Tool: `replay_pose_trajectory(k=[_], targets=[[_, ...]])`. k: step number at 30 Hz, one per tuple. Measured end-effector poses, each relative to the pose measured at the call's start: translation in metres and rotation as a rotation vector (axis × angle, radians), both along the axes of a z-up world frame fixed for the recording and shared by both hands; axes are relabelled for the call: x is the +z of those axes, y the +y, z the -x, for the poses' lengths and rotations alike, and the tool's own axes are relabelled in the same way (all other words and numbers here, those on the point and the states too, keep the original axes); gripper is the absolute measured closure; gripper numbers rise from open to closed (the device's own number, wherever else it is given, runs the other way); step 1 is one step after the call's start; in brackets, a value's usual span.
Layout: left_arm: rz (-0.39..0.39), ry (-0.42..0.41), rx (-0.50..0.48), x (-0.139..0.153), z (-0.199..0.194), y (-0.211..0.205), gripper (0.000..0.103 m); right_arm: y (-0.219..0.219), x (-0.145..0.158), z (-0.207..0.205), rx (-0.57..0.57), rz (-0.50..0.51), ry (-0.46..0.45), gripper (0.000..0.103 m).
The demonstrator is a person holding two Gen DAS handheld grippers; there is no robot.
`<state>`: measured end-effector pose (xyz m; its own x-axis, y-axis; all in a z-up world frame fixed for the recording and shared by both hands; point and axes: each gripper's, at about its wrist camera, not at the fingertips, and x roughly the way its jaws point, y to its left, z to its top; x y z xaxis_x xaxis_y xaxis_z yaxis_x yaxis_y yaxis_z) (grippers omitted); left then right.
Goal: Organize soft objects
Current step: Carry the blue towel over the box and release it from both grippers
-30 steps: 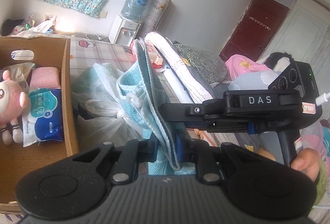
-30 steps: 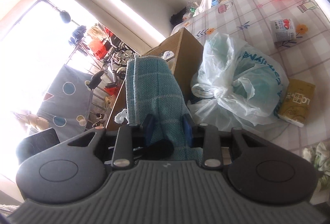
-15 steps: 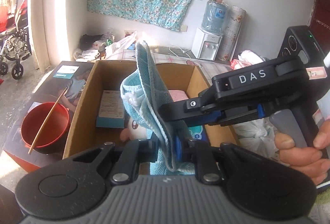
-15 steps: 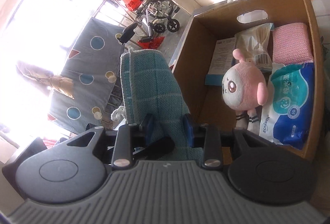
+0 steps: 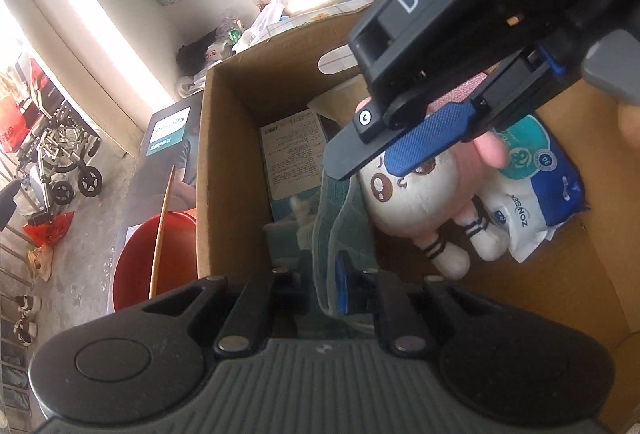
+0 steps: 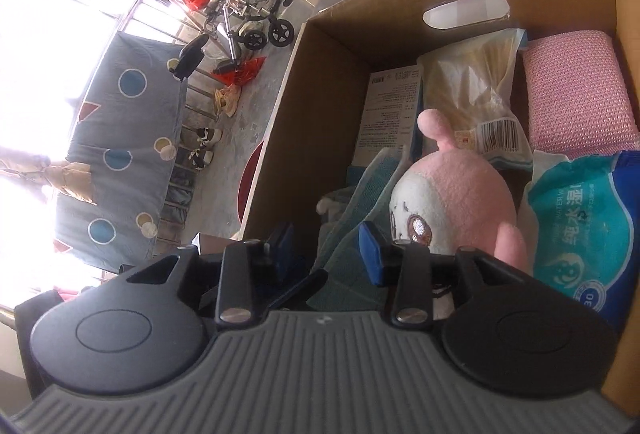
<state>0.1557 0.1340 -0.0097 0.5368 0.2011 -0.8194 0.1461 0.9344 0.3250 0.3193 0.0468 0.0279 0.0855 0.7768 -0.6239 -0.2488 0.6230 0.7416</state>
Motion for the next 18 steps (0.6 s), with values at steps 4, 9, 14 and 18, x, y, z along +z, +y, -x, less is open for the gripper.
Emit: replay_pose_trajectory(k=[4, 9, 14, 18], targets=[[0.004, 0.048, -0.005, -0.013, -0.014, 0.001, 0.090, -0.020, 0.005, 0.000, -0.038, -0.011, -0.025, 0.064], [0.090, 0.055, 0.047, -0.009, -0.015, 0.012, 0.080, -0.041, 0.014, 0.007, -0.065, -0.023, -0.068, 0.062], [0.161, -0.020, 0.072, 0.018, 0.007, 0.014, 0.053, -0.063, 0.027, 0.012, -0.122, -0.053, -0.113, 0.057], [0.154, -0.092, 0.072, 0.041, 0.029, 0.005, 0.045, -0.082, 0.038, 0.024, -0.149, -0.088, -0.135, 0.056]])
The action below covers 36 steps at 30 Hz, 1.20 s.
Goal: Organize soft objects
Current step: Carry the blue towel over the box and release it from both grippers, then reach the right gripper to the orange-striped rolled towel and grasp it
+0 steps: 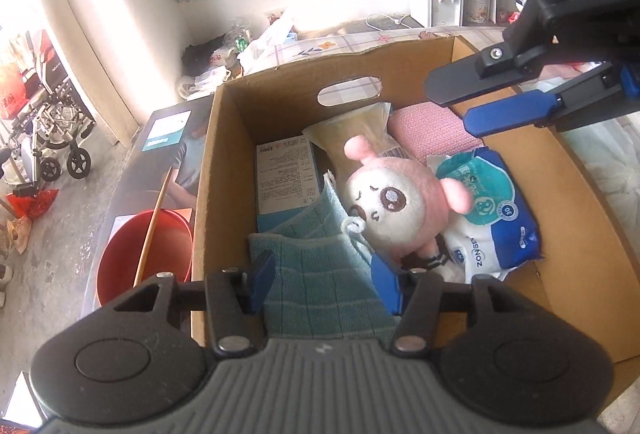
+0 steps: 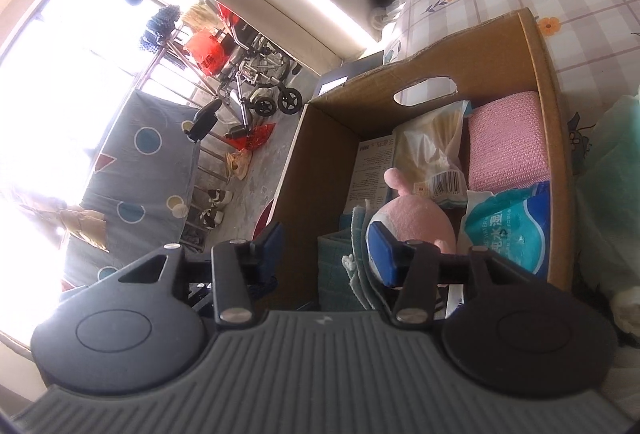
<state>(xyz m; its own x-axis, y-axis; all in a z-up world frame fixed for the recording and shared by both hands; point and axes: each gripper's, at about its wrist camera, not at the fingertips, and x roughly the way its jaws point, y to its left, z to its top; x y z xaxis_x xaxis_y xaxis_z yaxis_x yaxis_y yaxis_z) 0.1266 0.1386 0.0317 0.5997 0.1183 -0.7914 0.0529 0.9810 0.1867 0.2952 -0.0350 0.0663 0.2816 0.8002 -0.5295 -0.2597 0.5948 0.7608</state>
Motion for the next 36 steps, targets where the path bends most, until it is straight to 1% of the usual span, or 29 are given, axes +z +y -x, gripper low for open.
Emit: replay_pose_trajectory(k=[5, 9, 11, 14, 17, 19, 22, 25, 28, 30, 33, 36], targets=[[0.062, -0.084, -0.008, 0.025, 0.029, -0.015, 0.036, -0.028, 0.019, 0.030, -0.018, -0.020, -0.056, 0.053], [0.126, -0.164, -0.042, 0.039, 0.049, -0.037, 0.021, -0.064, 0.033, 0.066, -0.060, -0.032, -0.113, 0.050], [0.164, -0.188, -0.057, 0.043, 0.059, -0.050, 0.020, -0.083, 0.040, 0.086, -0.090, -0.026, -0.155, 0.049], [0.227, -0.203, -0.104, 0.045, 0.070, -0.072, 0.019, -0.111, 0.048, 0.116, -0.137, 0.016, -0.231, 0.043], [0.269, -0.223, -0.158, 0.041, 0.079, -0.100, 0.019, -0.137, 0.051, 0.142, -0.188, 0.100, -0.294, 0.040], [0.287, -0.232, -0.203, 0.037, 0.083, -0.121, 0.019, -0.154, 0.049, 0.156, -0.218, 0.148, -0.310, 0.039], [0.310, -0.241, -0.263, 0.029, 0.084, -0.147, 0.019, -0.186, 0.042, 0.178, -0.273, 0.228, -0.319, 0.038], [0.330, -0.236, -0.323, 0.018, 0.083, -0.175, 0.019, -0.214, 0.033, 0.193, -0.339, 0.289, -0.303, 0.038], [0.362, -0.214, -0.371, 0.008, 0.081, -0.200, 0.019, -0.245, 0.019, 0.207, -0.411, 0.343, -0.274, 0.038], [0.380, -0.198, -0.402, 0.001, 0.078, -0.214, 0.019, -0.264, 0.008, 0.215, -0.461, 0.401, -0.261, 0.038], [0.399, -0.192, -0.453, -0.011, 0.077, -0.239, 0.019, -0.291, -0.007, 0.217, -0.522, 0.494, -0.242, 0.038], [0.376, -0.187, -0.516, -0.028, 0.081, -0.267, 0.019, -0.320, -0.025, 0.211, -0.594, 0.585, -0.216, 0.038]])
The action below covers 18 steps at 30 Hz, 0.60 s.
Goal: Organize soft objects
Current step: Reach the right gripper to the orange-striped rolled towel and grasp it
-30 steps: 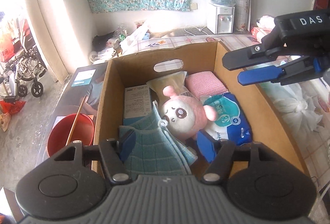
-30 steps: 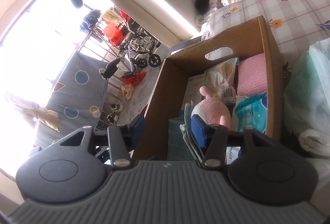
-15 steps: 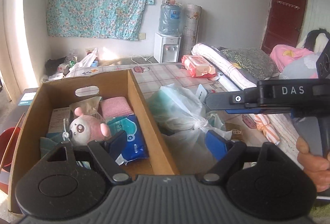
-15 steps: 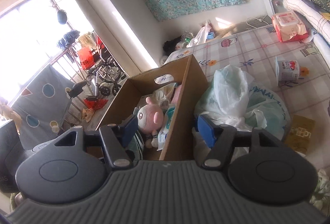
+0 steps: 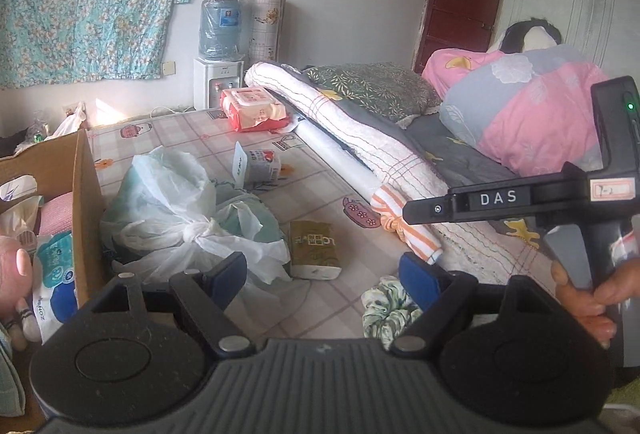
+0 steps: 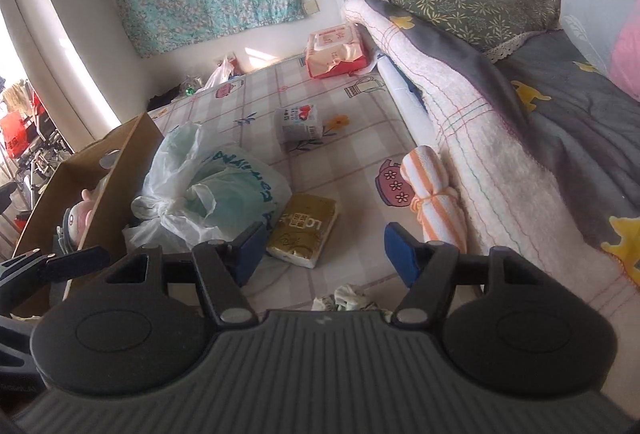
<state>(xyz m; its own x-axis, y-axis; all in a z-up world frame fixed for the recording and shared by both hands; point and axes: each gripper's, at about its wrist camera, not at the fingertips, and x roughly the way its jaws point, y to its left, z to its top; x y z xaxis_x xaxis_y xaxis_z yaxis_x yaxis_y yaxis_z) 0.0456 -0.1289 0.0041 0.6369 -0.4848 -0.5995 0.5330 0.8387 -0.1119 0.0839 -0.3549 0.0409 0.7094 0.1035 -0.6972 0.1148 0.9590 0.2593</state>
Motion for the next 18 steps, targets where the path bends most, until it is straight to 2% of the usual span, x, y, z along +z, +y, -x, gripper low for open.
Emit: replay_pose_trajectory(k=[4, 10, 14, 16, 18], targets=[[-0.030, 0.026, -0.043, -0.020, -0.003, -0.024, 0.019, -0.022, -0.029, -0.018, -0.045, 0.066, 0.051, 0.041], [-0.037, 0.076, -0.027, -0.039, -0.010, -0.031, 0.021, -0.032, -0.061, -0.062, -0.026, 0.162, 0.129, 0.052], [-0.034, 0.107, -0.007, -0.046, -0.018, -0.027, 0.029, -0.035, -0.081, -0.087, -0.014, 0.229, 0.197, 0.055], [-0.027, 0.120, -0.002, -0.049, -0.022, -0.025, 0.033, -0.036, -0.090, -0.094, -0.010, 0.238, 0.223, 0.060], [-0.024, 0.130, 0.003, -0.052, -0.024, -0.024, 0.036, -0.038, -0.092, -0.096, -0.019, 0.230, 0.228, 0.070]])
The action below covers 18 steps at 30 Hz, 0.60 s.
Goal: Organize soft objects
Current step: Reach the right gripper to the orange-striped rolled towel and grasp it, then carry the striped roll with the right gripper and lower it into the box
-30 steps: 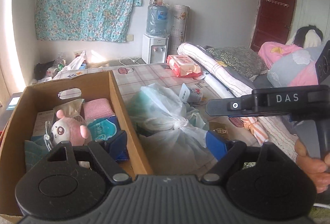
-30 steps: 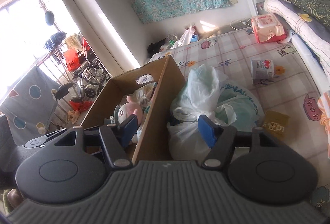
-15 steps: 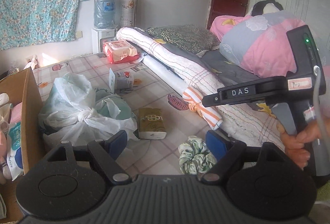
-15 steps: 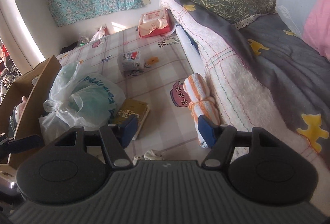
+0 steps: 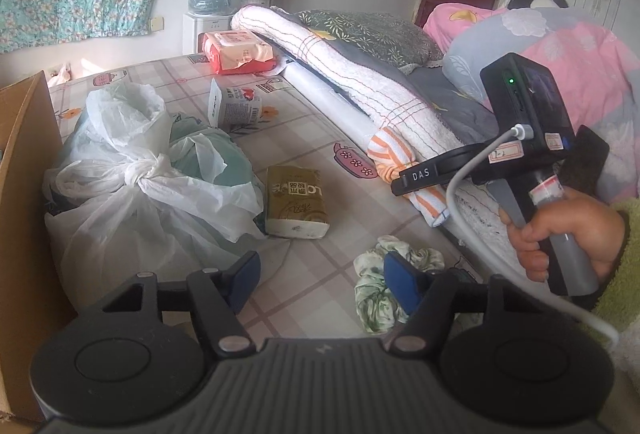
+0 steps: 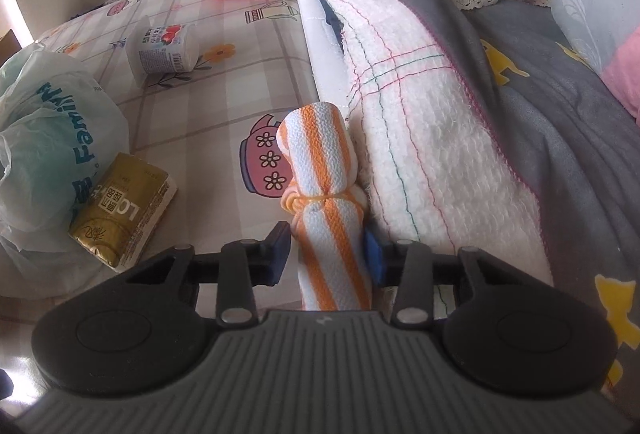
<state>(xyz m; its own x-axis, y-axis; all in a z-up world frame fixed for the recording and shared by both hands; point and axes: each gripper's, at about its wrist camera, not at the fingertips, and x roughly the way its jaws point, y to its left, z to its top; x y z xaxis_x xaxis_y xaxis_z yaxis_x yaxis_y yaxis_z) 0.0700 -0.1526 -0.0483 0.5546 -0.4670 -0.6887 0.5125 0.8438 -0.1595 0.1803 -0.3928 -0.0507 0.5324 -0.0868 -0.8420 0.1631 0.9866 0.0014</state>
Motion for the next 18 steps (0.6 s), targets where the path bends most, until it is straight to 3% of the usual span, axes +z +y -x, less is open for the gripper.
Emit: replay_pose_trajectory(k=[5, 13, 18], targets=[[0.014, 0.034, -0.006, -0.006, -0.006, 0.000, 0.041, -0.010, 0.009, 0.008, -0.012, -0.164, 0.006, 0.071], [0.037, 0.065, -0.028, -0.013, -0.012, -0.008, 0.044, 0.001, -0.002, 0.014, 0.018, -0.566, 0.118, 0.071], [0.057, 0.107, -0.040, -0.019, -0.021, -0.016, 0.044, 0.010, -0.004, 0.010, 0.029, -0.582, 0.149, 0.068]])
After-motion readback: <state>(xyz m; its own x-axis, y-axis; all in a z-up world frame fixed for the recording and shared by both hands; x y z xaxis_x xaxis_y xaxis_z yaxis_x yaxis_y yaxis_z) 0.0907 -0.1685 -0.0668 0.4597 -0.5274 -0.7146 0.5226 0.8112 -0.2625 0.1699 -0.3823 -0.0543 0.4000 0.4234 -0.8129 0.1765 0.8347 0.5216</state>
